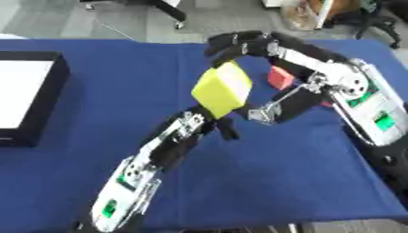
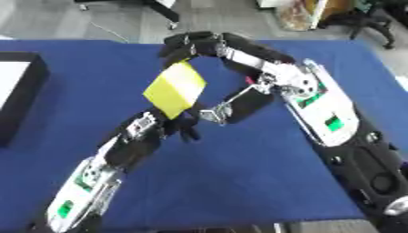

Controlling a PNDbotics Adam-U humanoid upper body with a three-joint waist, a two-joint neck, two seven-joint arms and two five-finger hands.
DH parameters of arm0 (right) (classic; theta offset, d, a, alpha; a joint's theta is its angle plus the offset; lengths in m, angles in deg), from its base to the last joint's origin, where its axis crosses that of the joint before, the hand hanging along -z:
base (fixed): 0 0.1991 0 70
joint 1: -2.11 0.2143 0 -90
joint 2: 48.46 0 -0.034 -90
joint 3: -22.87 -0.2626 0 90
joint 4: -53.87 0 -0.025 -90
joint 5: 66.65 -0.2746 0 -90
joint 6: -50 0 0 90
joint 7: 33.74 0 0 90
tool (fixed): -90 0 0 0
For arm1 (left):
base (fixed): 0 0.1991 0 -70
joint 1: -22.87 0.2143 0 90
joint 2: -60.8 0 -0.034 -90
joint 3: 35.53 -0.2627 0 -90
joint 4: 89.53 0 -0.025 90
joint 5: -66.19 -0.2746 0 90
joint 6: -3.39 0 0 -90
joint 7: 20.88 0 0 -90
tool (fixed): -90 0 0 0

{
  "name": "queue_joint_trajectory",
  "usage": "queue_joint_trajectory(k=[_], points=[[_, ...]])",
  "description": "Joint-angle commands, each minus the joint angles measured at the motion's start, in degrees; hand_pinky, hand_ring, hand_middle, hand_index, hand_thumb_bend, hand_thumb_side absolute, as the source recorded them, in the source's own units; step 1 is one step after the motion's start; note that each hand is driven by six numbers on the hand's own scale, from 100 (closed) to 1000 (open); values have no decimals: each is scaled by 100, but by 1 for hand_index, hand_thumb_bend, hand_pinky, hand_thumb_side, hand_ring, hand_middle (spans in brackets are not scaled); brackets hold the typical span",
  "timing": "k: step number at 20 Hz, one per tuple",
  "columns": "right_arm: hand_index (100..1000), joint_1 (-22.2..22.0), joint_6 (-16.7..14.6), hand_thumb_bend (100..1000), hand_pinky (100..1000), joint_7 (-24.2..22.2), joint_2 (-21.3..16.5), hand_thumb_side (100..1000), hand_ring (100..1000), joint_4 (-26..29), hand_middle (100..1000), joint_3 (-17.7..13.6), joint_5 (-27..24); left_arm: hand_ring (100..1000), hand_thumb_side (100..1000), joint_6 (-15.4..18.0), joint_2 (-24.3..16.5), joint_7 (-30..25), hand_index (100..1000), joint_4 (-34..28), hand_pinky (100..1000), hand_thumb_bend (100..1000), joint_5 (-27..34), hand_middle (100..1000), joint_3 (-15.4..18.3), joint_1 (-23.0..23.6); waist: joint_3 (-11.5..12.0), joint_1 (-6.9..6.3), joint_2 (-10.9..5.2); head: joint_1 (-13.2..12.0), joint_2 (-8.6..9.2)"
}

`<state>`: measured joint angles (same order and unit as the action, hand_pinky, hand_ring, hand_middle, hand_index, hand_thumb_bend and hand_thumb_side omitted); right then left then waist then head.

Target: Pick up the objects with one hand, pass them to the other hand, and then place them into the box on the other side of the table.

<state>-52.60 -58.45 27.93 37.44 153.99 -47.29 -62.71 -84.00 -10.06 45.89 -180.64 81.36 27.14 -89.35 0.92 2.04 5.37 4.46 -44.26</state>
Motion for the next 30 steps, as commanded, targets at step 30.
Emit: queue_joint_trajectory(k=[30], points=[[431,59,46,100,843,165,-20,100,1000,-254,859,-68,175,637,864,241,218,175,854,689,963,612,549,500,145,34,-40,1,-63,77,14]])
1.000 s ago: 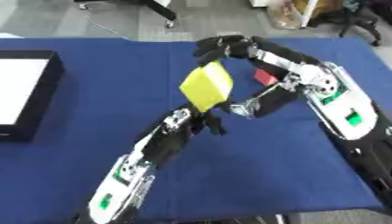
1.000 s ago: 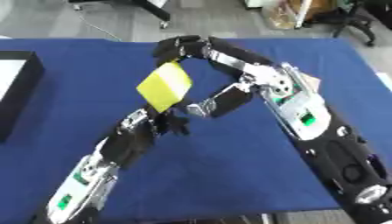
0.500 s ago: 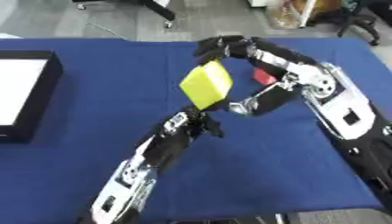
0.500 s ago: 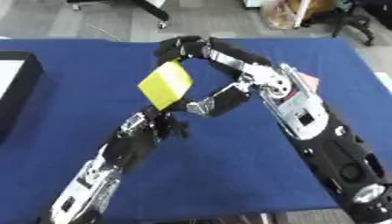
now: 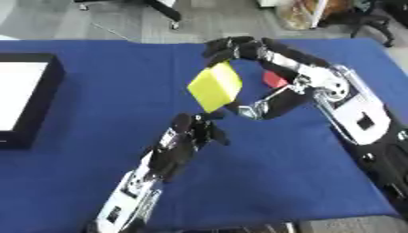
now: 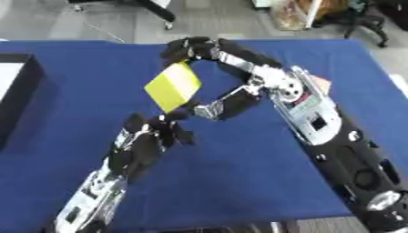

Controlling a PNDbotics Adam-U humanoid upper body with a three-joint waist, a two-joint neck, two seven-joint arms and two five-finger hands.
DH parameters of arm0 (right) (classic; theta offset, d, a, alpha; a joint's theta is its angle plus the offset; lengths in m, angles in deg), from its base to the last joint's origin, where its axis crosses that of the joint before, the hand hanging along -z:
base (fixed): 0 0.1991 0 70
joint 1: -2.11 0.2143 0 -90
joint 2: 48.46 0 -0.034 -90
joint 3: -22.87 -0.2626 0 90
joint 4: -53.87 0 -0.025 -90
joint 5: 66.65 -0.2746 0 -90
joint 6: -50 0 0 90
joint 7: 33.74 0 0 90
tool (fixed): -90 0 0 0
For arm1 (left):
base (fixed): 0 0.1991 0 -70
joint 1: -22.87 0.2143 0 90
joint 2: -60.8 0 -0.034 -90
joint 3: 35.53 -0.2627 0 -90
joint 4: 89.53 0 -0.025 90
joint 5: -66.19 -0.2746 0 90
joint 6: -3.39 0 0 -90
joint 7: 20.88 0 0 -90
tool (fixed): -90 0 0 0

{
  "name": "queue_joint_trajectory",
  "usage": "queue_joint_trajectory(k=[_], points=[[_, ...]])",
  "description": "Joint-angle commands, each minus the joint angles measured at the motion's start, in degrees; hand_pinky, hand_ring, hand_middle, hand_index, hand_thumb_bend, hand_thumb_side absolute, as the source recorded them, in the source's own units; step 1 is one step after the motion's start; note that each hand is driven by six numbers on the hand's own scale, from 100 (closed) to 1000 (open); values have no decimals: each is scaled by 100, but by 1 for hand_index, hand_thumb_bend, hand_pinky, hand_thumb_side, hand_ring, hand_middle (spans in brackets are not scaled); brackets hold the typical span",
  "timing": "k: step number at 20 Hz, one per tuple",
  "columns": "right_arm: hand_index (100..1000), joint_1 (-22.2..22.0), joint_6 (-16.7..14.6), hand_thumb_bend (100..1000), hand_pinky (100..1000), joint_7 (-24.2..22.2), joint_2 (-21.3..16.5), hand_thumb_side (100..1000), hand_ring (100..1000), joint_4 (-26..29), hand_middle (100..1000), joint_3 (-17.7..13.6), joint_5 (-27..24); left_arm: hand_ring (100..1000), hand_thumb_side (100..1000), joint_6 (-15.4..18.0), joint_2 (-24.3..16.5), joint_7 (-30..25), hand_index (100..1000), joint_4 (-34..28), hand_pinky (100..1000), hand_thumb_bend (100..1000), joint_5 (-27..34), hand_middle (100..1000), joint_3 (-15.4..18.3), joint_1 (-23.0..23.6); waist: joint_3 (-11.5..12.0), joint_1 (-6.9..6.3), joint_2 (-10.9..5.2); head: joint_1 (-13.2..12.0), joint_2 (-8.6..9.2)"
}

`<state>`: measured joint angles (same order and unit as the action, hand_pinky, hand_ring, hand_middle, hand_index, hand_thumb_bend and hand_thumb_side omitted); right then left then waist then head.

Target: Pick up the objects with one hand, pass them to the other hand, and then place them into the box on the other side of the table.

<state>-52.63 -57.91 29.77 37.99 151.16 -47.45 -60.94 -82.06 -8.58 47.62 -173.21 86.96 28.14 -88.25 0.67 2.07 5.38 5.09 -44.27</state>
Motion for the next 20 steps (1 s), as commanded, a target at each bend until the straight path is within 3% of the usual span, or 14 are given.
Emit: queue_joint_trajectory(k=[1,20], points=[[431,58,-12,100,844,-33,-67,100,1000,25,860,-43,-4,637,863,50,72,-3,854,-57,963,616,-5,501,45,-84,-16,-1,-64,15,15],[430,-21,-124,100,845,-318,190,100,1000,-165,867,135,68,639,793,20,275,88,854,37,960,538,188,509,14,-343,-23,25,-51,16,15]])
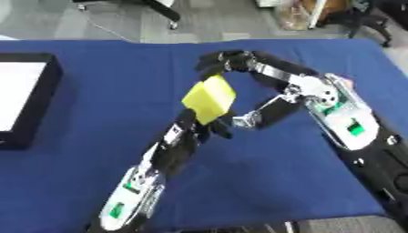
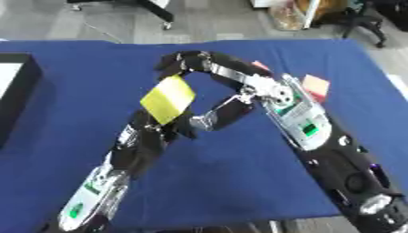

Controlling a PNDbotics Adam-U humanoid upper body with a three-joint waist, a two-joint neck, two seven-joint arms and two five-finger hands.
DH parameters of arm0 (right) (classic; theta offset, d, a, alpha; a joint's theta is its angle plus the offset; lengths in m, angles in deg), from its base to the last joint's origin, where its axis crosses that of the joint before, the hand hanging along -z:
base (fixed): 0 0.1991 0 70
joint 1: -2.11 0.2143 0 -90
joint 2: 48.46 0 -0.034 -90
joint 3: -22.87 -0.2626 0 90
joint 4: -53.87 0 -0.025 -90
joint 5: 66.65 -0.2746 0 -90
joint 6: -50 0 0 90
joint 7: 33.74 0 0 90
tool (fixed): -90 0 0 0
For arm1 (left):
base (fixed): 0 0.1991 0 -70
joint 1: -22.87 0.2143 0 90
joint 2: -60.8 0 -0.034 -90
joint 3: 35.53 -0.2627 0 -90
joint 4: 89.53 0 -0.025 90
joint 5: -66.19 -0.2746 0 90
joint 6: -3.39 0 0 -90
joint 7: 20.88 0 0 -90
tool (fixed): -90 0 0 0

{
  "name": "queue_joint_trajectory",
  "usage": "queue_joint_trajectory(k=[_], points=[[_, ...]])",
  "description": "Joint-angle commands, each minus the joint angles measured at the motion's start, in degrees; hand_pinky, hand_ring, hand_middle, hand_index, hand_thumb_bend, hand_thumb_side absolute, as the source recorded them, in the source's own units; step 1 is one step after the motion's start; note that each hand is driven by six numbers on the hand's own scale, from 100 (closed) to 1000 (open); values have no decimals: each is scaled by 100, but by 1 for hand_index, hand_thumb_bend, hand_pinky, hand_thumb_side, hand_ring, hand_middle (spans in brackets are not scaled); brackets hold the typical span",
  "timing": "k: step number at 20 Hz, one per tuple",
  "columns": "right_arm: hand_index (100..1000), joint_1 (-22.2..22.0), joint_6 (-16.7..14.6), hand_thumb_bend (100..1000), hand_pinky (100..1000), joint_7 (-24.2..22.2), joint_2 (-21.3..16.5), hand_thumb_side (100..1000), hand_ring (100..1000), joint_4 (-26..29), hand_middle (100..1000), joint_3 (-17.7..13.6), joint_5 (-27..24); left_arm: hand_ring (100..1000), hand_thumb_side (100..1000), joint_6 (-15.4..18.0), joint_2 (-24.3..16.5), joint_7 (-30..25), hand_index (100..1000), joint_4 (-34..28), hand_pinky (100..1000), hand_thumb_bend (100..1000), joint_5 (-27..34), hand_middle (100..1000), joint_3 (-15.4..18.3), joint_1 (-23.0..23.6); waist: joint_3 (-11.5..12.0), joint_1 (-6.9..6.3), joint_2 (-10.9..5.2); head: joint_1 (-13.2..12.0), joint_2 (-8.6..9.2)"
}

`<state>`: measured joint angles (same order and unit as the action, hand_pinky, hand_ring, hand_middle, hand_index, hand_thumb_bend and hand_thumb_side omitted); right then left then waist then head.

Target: Pick up the objects with one hand, pass them to the other hand, and then place them into the box on the other side of the table.

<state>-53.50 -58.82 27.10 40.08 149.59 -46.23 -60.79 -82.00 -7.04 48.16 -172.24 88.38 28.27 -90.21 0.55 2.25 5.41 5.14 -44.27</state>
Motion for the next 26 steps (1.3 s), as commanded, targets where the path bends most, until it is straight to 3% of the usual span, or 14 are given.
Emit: queue_joint_trajectory(k=[1,15,26], points=[[430,64,-48,100,845,-67,-7,100,1000,-20,867,20,57,639,793,13,136,45,854,-41,960,537,39,509,-5,-162,-12,8,-53,10,15],[430,19,-152,100,845,-178,74,100,1000,-134,869,100,127,642,743,90,294,275,834,105,956,433,76,520,17,-281,-28,21,-43,14,15],[426,-35,-195,100,844,-250,144,100,1000,-211,881,163,211,612,760,102,350,656,718,145,944,226,288,488,60,-320,-29,29,-44,-19,15]])
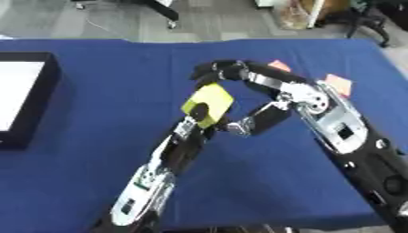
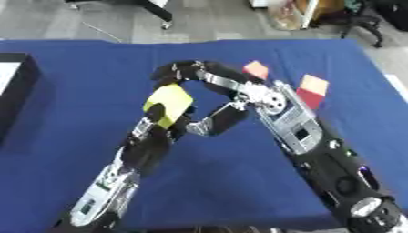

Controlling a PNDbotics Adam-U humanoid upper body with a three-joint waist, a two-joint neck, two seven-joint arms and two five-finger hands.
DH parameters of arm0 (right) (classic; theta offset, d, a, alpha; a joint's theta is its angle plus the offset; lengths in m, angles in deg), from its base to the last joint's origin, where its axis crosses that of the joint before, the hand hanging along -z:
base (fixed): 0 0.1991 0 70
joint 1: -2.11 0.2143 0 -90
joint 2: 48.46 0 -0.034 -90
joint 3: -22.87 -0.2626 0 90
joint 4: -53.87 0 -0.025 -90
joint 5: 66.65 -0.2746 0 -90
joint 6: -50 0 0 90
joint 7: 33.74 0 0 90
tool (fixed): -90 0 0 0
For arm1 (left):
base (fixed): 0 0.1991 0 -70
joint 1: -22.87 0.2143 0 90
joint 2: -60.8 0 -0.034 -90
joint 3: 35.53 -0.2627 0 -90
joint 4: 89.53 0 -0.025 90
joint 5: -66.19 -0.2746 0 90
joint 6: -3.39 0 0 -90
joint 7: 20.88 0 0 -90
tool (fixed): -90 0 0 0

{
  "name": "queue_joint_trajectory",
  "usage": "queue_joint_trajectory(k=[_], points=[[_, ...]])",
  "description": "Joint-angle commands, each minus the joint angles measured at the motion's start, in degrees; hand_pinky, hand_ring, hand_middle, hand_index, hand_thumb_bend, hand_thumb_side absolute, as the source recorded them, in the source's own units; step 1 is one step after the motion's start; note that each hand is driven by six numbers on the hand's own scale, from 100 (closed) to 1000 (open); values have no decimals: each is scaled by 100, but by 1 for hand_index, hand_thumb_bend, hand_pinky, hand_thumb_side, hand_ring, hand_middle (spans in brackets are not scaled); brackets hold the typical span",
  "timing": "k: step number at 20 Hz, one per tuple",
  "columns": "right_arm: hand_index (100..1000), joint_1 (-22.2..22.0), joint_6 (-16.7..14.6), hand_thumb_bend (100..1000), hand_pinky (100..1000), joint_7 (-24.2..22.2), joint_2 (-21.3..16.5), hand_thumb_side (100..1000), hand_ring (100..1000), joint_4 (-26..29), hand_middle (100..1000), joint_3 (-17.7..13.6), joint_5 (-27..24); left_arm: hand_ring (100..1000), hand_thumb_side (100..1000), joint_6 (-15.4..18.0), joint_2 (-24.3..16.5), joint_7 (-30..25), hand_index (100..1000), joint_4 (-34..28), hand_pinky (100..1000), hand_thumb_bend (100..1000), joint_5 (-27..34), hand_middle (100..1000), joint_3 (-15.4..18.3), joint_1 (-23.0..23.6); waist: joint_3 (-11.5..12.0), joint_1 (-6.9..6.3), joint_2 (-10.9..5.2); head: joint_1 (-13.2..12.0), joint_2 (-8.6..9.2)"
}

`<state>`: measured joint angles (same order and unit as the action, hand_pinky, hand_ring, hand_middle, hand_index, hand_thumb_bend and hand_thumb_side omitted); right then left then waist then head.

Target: Pick up the objects with one hand, pass them to the other hand, and then place them into the box on the other side of the table.

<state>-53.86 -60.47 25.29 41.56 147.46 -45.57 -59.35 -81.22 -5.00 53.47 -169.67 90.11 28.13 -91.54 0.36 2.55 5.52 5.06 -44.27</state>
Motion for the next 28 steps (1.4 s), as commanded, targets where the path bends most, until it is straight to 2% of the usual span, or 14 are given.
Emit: queue_joint_trajectory(k=[1,3,7,14,22,26,28], points=[[425,-5,-35,100,844,-78,4,100,1000,-9,881,103,79,606,771,27,153,172,704,-110,942,200,132,478,80,-191,-10,0,-55,-13,15],[423,-17,-47,100,844,-93,19,100,1000,-28,881,115,101,598,792,31,160,267,687,-113,940,149,165,466,87,-199,-12,2,-57,-18,15],[420,-32,-68,100,844,-112,42,100,1000,-73,882,129,147,576,774,33,165,460,654,-117,929,105,202,440,102,-204,-19,1,-58,-22,15],[430,-37,-94,100,844,-119,62,100,1000,-101,884,139,187,527,724,24,160,799,574,-125,908,100,212,364,114,-214,-35,-6,-58,-14,15],[461,-41,-89,100,844,-105,59,124,1000,-73,887,131,204,507,698,-48,152,1040,538,-126,899,100,59,330,133,-204,-33,-4,-59,-10,15],[524,-46,-89,100,845,-93,51,186,1000,-34,895,118,209,504,688,-67,139,1123,532,-109,898,100,-24,322,141,-199,-31,1,-62,-11,15],[612,-45,-94,100,849,-99,43,229,1000,18,903,103,197,502,683,-65,126,1157,530,-102,899,100,-111,318,154,-199,-32,2,-64,-17,15]])
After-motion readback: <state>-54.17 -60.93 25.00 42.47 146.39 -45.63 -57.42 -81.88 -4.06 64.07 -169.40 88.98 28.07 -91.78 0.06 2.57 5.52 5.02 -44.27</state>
